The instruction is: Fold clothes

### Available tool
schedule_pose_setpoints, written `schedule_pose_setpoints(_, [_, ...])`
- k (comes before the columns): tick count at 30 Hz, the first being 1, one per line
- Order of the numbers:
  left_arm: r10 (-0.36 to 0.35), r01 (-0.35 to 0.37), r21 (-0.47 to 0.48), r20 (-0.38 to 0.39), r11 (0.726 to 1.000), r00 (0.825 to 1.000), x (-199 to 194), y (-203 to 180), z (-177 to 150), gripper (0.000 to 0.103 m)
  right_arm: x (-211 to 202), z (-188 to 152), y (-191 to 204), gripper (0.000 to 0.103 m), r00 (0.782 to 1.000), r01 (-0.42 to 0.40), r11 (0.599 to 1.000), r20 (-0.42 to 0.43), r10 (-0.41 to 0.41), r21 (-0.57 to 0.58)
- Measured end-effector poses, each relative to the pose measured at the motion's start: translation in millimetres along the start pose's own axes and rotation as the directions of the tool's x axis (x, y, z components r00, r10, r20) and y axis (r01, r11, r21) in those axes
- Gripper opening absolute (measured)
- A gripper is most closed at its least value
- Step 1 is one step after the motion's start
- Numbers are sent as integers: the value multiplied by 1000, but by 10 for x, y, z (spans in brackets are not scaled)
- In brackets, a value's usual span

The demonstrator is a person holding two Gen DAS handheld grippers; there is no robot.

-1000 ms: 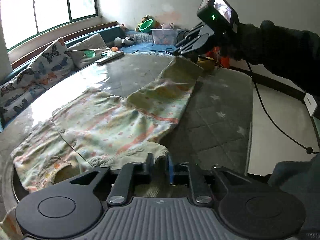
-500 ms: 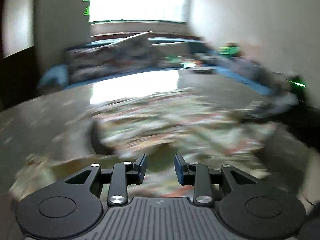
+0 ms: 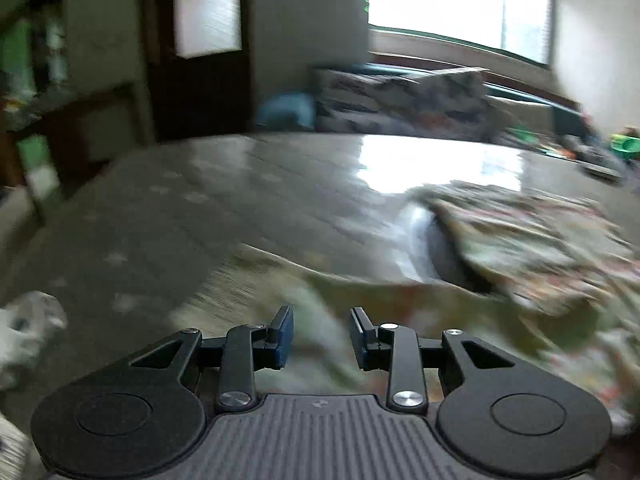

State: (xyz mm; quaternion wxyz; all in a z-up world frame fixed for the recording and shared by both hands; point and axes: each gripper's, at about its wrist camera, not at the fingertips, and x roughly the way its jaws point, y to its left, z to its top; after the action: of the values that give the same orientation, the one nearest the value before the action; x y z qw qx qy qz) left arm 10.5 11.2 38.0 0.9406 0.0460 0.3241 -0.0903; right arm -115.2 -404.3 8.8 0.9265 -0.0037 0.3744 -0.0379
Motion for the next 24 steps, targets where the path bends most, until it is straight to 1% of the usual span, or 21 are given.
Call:
schedule_pose_setpoints(2, [82,-82,-15,12,996,997,47,104,22,42,-2,4,-8,36,1000,3,1000,-2,-3,1])
schedule_pose_setpoints(5, [157,-157,-31,-8,987,988,135,213,34,47,-1,9,2,36,1000,8,1000,-6,-8,0])
schedule_pose_setpoints(8, [201,-202,-31,-35,979,979,215,263,1,54,0,9,2,36,1000,9,1000,-6,-9,1])
schedule_pose_setpoints(11, [200,-201,-26,-25,979,979,228,248,-32,54,2,9,0,37,1000,11,1000,-5,-11,2])
schedule_pose_setpoints(13, [186,-186,-6,-21,982,982,221,208,-47,39,4,12,2,38,1000,12,1000,-5,-12,-1])
schedule_pose_setpoints(14, [181,-180,8,-21,984,983,223,163,-51,19,5,13,3,39,1000,14,1000,-5,-14,-2])
schedule_pose_setpoints(15, [175,-175,22,-21,984,984,225,117,-54,13,7,15,4,41,1000,17,1000,-5,-17,-4])
schedule_pose_setpoints(16, [203,-202,53,-17,978,979,225,63,-65,10,10,16,8,42,1000,21,1000,-4,-21,-6])
schedule_pose_setpoints(18, [230,-228,85,-9,970,973,241,19,-85,5,15,17,16,43,1000,26,1000,-1,-26,-9])
schedule_pose_setpoints(20, [262,-260,89,-10,961,965,272,31,-86,3,18,18,25,44,1000,31,999,1,-31,-11])
schedule_pose_setpoints(24, [294,-293,71,-13,954,956,303,132,-84,2,36,32,49,44,999,35,999,8,-34,-16])
